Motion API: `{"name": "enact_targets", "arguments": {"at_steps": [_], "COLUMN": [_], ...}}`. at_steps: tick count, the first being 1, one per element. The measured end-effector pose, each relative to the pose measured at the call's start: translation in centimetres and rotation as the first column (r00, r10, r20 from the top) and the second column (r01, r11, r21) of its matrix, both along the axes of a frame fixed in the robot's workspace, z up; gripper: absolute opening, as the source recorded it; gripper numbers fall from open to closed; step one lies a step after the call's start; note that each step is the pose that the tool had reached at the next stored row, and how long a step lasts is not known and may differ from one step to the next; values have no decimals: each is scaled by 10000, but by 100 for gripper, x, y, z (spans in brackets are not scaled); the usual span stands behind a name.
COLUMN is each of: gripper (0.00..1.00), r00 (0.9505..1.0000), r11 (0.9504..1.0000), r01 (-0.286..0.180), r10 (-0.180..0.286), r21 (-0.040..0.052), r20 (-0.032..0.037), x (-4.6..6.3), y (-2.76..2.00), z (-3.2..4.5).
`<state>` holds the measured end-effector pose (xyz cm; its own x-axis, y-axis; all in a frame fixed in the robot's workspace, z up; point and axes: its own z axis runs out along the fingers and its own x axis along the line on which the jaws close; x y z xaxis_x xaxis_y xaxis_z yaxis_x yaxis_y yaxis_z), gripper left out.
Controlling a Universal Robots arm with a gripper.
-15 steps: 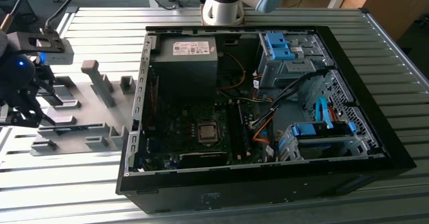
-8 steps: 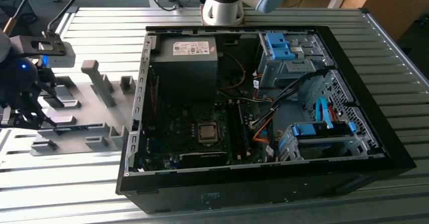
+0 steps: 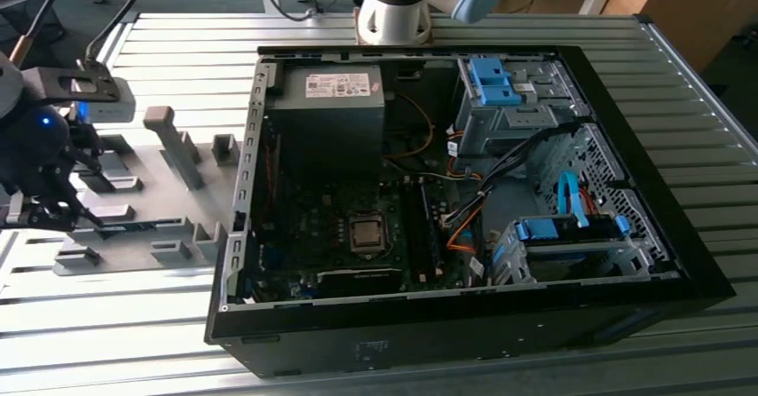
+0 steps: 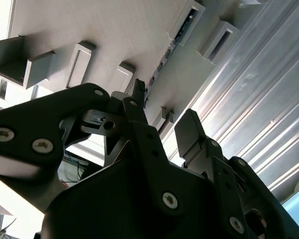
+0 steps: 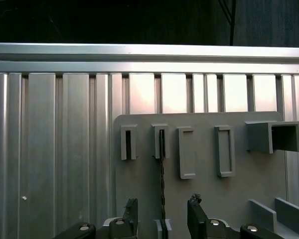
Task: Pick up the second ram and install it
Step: 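Pick up the second ram and move it above second insertion slot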
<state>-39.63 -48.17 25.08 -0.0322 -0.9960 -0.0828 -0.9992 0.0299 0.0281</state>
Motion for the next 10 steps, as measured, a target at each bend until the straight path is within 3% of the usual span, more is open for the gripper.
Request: {"name": "enact_targets", "arguments": {"at_steps": [10], "gripper": [52], "r00": [10000], "r11": [10000], "r01": [-11], "r10": [11], "r21": [0], "r20": [0], "x": [0], "y": [0], "z": [-164]}}
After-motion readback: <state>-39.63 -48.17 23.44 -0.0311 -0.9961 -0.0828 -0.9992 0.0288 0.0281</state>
